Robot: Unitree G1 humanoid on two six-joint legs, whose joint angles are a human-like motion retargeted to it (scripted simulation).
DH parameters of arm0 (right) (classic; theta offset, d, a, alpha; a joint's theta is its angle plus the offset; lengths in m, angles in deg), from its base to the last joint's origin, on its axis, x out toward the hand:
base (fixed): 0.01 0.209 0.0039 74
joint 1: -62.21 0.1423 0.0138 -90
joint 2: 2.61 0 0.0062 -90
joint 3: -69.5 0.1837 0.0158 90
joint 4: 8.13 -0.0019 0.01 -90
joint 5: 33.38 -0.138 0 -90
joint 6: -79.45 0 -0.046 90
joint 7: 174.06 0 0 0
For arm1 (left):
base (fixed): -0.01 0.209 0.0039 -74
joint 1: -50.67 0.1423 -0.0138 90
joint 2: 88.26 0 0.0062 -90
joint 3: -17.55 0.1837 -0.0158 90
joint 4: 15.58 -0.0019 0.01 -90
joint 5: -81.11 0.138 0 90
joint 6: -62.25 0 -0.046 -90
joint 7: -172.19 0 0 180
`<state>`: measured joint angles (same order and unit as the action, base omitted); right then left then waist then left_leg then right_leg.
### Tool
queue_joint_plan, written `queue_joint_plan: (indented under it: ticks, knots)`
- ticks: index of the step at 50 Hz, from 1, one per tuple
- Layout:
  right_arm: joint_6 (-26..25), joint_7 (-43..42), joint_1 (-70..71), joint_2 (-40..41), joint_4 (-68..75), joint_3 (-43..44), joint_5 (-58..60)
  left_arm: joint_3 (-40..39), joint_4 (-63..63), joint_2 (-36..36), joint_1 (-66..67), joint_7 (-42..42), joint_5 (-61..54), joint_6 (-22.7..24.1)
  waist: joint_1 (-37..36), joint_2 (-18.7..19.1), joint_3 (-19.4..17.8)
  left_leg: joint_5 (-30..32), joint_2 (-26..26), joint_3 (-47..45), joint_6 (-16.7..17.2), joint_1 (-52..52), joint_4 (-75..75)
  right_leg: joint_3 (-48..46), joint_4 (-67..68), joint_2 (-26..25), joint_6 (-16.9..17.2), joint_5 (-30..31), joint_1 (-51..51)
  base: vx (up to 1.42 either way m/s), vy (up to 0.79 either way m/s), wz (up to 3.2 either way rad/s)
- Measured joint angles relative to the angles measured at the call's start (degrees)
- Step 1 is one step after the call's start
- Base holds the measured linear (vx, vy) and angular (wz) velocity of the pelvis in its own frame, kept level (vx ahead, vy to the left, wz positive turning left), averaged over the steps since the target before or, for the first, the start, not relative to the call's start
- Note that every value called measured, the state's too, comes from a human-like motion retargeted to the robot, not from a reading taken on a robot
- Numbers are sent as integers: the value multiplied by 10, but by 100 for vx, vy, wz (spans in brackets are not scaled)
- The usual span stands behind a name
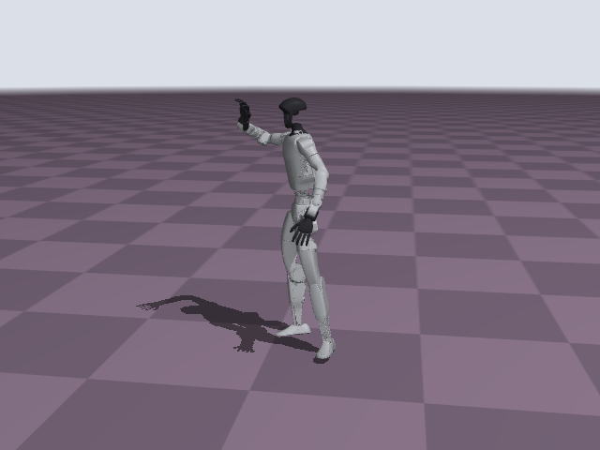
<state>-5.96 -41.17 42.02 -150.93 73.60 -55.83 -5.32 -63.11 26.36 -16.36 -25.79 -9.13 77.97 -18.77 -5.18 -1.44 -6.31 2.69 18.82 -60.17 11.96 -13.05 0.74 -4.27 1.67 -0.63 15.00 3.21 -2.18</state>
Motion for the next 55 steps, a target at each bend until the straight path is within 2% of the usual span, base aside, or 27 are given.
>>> queue_joint_plan:
  ticks: [4,7,13,20,23,25,29,34,37,39,42,45,49,55]
  knots:
    - [20,22,84,6,-49,-110,8,-19,32,16,-20,-29,-56,20,16,21,6,18,14,-11,13,6,13,-2,-21,-29,0,15,-7,-3,-32,-24]
    - [6,-5,105,-26,-19,-123,-13,-37,55,36,-31,-39,-112,31,34,42,4,27,16,-8,20,11,25,-9,-32,-39,0,19,-9,-1,-16,2]
    - [-26,-81,79,-125,213,-21,-135,-48,66,53,-25,-44,-161,36,76,74,-6,32,14,14,27,20,36,-25,-33,-36,0,10,-9,4,0,19]
    - [-74,-124,86,-174,600,139,-291,-44,26,43,19,-39,-124,21,103,76,-9,28,7,30,25,23,39,-32,-24,-24,0,-2,-6,7,5,15]
    - [-68,-142,93,-175,644,188,-331,-42,3,50,39,-28,-100,11,108,83,-11,25,4,29,22,19,38,-25,-25,-21,0,-4,-4,6,4,-18]
    - [-55,-157,76,-163,616,206,-335,-35,-13,59,48,-14,-76,3,111,91,-12,24,4,26,20,14,37,-17,-26,-22,0,-3,-2,4,2,-37]
    - [-32,-159,-10,-103,444,218,-266,-14,-32,65,55,40,-16,-13,115,107,-14,30,8,11,17,4,34,6,-32,-31,0,4,-1,2,-3,-53]
    - [-2,-83,-100,-23,165,180,-142,0,-16,43,42,74,20,-16,102,106,-11,41,15,-19,18,-9,30,35,-41,-49,0,18,-5,-2,-10,-60]
    - [22,-16,-97,20,34,92,-96,-2,3,30,23,36,-1,-6,90,99,-9,45,16,-35,20,-14,28,49,-47,-56,0,27,-7,-3,-9,-50]
    - [35,28,-60,47,-21,0,-59,-4,14,27,7,0,-25,6,86,96,-9,46,15,-44,22,-17,28,56,-52,-59,0,33,-7,-4,-6,-40]
    - [57,92,30,89,-63,-145,16,-10,31,31,-15,-36,-55,25,91,99,-12,47,13,-53,24,-19,27,65,-58,-61,0,39,-8,-3,-3,-28]
    - [79,127,76,111,-78,-218,71,-20,56,42,-32,-37,-70,38,101,110,-18,48,12,-58,24,-20,28,69,-62,-62,0,42,-8,-1,0,-6]
    - [49,85,33,80,-38,-187,61,-42,84,67,-39,-27,-105,42,122,130,-32,49,12,-60,25,-21,31,69,-64,-63,0,42,-7,0,0,0]
    - [21,27,-120,18,137,11,-132,-56,70,73,-9,-46,-120,27,152,126,-40,49,9,-60,25,-24,34,68,-61,-60,0,37,-5,0,0,0]
